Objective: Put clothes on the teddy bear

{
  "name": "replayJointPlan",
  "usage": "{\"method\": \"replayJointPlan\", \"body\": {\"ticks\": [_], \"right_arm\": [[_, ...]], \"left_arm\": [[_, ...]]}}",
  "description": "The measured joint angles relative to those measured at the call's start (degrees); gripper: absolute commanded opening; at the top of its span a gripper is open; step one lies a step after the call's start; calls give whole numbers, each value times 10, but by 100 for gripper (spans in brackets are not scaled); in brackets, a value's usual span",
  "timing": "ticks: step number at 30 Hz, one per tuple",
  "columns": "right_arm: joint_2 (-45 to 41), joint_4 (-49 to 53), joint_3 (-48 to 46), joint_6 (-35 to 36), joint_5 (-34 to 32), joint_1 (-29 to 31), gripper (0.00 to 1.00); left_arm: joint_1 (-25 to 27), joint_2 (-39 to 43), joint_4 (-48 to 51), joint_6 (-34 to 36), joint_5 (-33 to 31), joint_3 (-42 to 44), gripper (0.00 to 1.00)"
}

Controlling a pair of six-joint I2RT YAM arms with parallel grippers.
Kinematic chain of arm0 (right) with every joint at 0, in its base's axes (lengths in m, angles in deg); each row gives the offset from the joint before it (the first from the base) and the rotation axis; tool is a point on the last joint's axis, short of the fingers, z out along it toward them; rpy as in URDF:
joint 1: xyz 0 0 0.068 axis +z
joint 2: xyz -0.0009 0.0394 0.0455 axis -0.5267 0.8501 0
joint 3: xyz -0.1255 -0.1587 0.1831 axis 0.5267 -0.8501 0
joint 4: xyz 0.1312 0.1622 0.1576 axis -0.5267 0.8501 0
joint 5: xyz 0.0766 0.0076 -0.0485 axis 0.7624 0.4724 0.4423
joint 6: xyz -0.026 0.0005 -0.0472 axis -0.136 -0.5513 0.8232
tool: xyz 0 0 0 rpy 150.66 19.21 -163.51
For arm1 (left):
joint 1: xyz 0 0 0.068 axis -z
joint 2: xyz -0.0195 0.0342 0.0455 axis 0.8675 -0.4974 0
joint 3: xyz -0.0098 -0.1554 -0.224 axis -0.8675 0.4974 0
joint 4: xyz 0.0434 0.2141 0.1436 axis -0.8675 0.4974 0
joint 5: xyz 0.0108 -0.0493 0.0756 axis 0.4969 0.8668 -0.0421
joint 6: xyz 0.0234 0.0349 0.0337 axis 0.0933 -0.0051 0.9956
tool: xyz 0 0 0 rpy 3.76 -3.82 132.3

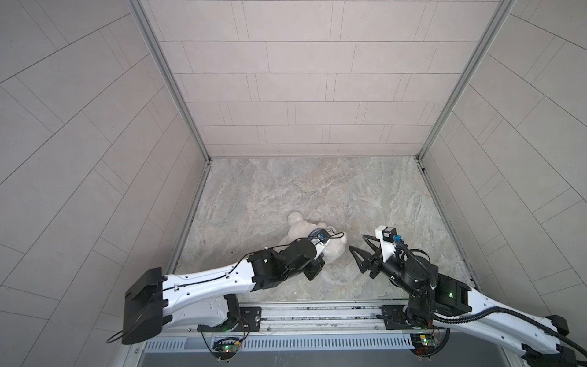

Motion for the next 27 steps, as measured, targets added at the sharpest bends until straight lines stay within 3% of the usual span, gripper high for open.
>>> {"method": "replayJointPlan", "body": {"ticks": [7,13,18,24,27], "right_arm": [[7,12,-59,-153,8,-7,74],[2,27,-76,-214,19,-7,76],[14,33,-81,-237,41,-7,79],[63,24,-95,-252,75,-7,85],[87,17,-107,-256,86,-7,85]], "left_arm": [[25,-101,-132,-57,34,28,25],[29,-141,-213,-96,68,50,37],[29,-85,-233,-113,92,78,55],[28,37,-187,-117,85,83,56],[9,90,-151,-120,72,83,49]]}}
